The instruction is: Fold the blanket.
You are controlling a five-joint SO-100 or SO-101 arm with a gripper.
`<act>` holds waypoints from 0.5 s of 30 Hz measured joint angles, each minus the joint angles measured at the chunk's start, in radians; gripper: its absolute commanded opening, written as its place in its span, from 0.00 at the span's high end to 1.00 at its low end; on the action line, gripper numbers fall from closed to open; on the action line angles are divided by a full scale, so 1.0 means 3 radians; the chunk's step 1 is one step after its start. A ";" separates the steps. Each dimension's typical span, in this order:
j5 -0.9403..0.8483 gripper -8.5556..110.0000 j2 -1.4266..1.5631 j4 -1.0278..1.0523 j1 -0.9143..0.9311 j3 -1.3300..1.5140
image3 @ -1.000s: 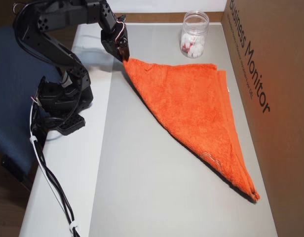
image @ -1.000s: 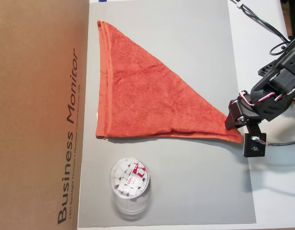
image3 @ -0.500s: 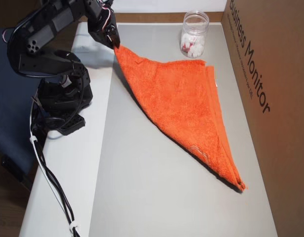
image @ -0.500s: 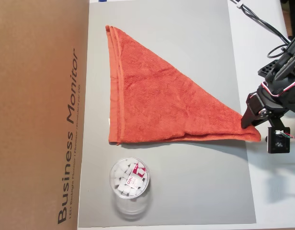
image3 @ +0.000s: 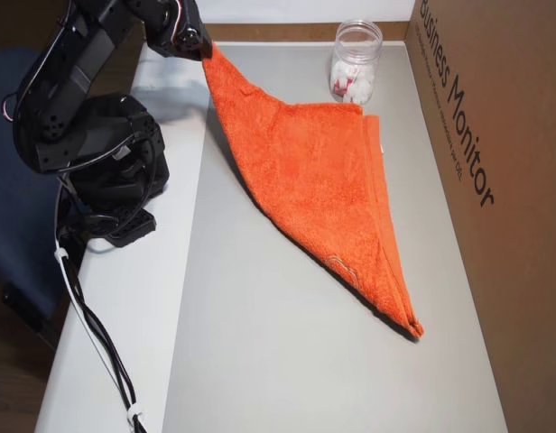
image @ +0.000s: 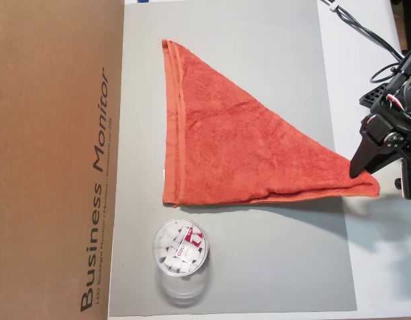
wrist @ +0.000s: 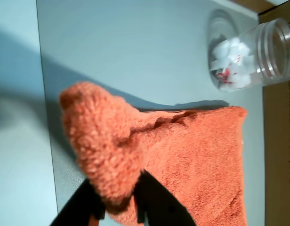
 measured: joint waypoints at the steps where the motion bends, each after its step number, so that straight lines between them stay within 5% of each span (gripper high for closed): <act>1: 0.0000 0.93 0.0051 0.0000 0.0000 0.0000; 15: 0.0409 0.93 0.0394 0.0005 0.0399 -0.0271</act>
